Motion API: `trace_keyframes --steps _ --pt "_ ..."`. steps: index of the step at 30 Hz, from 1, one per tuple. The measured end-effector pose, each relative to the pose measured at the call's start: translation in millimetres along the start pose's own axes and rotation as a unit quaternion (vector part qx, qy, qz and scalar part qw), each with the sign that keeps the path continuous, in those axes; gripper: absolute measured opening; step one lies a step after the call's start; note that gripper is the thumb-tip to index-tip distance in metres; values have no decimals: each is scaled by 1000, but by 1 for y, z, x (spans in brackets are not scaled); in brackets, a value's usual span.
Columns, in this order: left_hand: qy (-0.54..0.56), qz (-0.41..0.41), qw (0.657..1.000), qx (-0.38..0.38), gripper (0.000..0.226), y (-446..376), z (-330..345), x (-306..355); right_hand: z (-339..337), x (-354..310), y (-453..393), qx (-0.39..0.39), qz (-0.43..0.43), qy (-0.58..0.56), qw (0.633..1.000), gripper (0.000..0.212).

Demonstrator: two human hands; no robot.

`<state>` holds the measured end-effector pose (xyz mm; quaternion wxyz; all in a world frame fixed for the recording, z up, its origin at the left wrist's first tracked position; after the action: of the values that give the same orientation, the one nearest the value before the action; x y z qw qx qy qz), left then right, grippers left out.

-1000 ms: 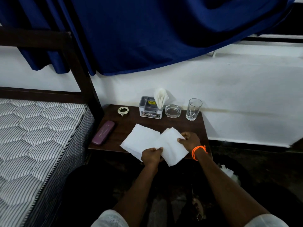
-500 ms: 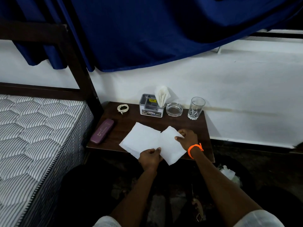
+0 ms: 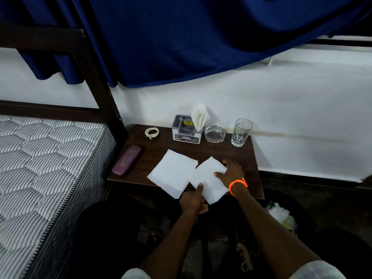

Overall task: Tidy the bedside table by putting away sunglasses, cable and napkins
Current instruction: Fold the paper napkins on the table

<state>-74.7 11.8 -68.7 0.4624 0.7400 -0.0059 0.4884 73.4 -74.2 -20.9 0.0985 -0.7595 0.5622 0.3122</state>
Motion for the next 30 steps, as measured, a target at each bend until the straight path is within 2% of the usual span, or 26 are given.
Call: trace_keyframes --steps 4,7,12,15,23,30 --pt "-65 53 996 4 40 -2 -3 3 0 1 2 -31 20 -23 999 63" --pt "-60 76 995 -2 31 3 -7 6 -1 1 3 -50 21 -27 998 45" --pt "-118 115 986 22 33 7 -12 17 -7 -3 5 -56 -1 -15 998 22" --pt "-108 124 985 47 27 12 -14 24 -12 -10 4 -55 -34 -66 996 22" --pt "-77 166 971 151 40 7 -45 39 -4 -60 -3 -38 -79 -110 990 28" --pt "-28 94 976 196 34 -18 -86 45 38 -111 -17 -89 -114 -75 987 26"
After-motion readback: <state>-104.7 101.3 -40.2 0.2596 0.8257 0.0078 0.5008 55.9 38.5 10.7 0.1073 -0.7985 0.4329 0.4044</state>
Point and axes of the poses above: each hand's wrist, its own y-axis away from the middle knuckle, its own z-axis out of the palm, x = y × z, the point moved 1 cm from there along -y, towards the middle knuckle, and after that the axes turned 5 degrees about -y, right-handed, at the moved point
